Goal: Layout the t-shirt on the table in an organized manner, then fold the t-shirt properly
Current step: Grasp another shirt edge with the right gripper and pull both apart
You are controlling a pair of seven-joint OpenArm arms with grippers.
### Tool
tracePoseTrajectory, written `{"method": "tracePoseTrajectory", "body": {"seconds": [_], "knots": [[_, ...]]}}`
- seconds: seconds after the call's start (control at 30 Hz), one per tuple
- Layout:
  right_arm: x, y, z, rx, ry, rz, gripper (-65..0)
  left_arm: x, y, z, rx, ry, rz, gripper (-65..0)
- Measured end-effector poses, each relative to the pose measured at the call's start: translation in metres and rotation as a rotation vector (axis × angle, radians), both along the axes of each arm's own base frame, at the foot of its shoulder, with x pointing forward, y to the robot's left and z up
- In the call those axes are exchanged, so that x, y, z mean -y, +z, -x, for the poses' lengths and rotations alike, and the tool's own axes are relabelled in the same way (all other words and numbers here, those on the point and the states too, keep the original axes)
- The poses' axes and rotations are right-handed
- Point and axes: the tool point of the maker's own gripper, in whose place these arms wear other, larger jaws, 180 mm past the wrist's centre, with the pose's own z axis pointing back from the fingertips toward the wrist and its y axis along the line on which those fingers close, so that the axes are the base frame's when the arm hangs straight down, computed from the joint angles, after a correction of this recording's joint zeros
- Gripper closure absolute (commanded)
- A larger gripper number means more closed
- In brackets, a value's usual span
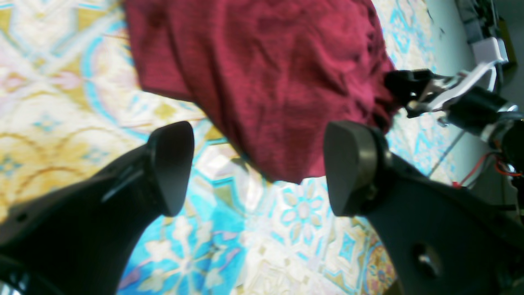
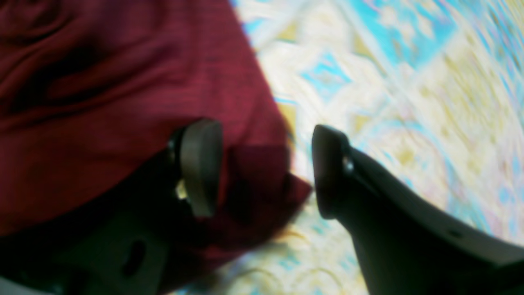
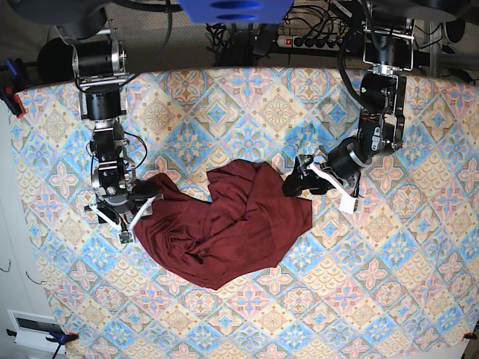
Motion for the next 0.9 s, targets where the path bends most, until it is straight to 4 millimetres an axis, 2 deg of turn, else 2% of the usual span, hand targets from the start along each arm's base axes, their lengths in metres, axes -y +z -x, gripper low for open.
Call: {"method": "tracePoseTrajectory", "body": {"seconds": [0.07, 0.13, 0.17, 0.23, 0.3, 0.37, 0.43, 0.5, 0.57, 0.73, 0.8, 0.9], "knots": [[-0.011, -0.003, 0.005, -0.048, 0.093, -0.015, -20.0, 0.002, 0.000, 0.000, 0.001, -0.005, -0.001, -48.9], [-0.020, -0.006, 0.010, -0.088, 0.161, -0.023, -5.2, 0.006, -0.001, 0.001, -0.003, -0.024, -0.009, -48.9], [-0.025, -0.007, 0.012, -0.103, 0.193, -0.025, 0.0, 0.009, -0.001, 0.001, -0.003, -0.029, -0.005, -48.9], [-0.027, -0.009, 0.020, -0.131, 0.217, -0.024, 0.0, 0.012, -0.001, 0.001, -0.002, -0.035, 0.000, -48.8], [-0.019, -0.008, 0.031, -0.152, 0.184, -0.034, -0.8, 0.013, 0.000, -0.003, -0.001, -0.035, 0.003, -48.8], [-0.004, -0.001, 0.047, -0.138, 0.131, -0.043, -0.5, 0.007, -0.006, -0.009, -0.016, -0.018, -0.002, -48.7], [0.019, 0.006, 0.069, -0.127, 0.058, -0.027, -0.5, 0.000, -0.012, -0.013, -0.033, 0.002, -0.008, -48.7], [0.044, 0.019, 0.087, -0.103, 0.000, 0.007, -0.5, -0.003, -0.017, -0.013, -0.052, 0.004, -0.014, -48.7], [0.059, 0.035, 0.100, -0.076, -0.034, 0.051, -0.5, 0.002, -0.019, -0.015, -0.058, -0.004, -0.014, -48.7], [0.071, 0.078, 0.130, 0.007, -0.017, 0.143, -0.5, 0.023, 0.001, -0.031, 0.002, -0.046, 0.011, -48.7], [0.076, 0.081, 0.150, -0.005, -0.019, 0.176, -0.5, 0.026, -0.001, -0.032, 0.004, -0.068, -0.032, -48.7], [0.088, 0.066, 0.188, -0.075, -0.053, 0.179, -0.5, 0.041, -0.002, -0.036, 0.017, -0.096, -0.072, -48.7]]}}
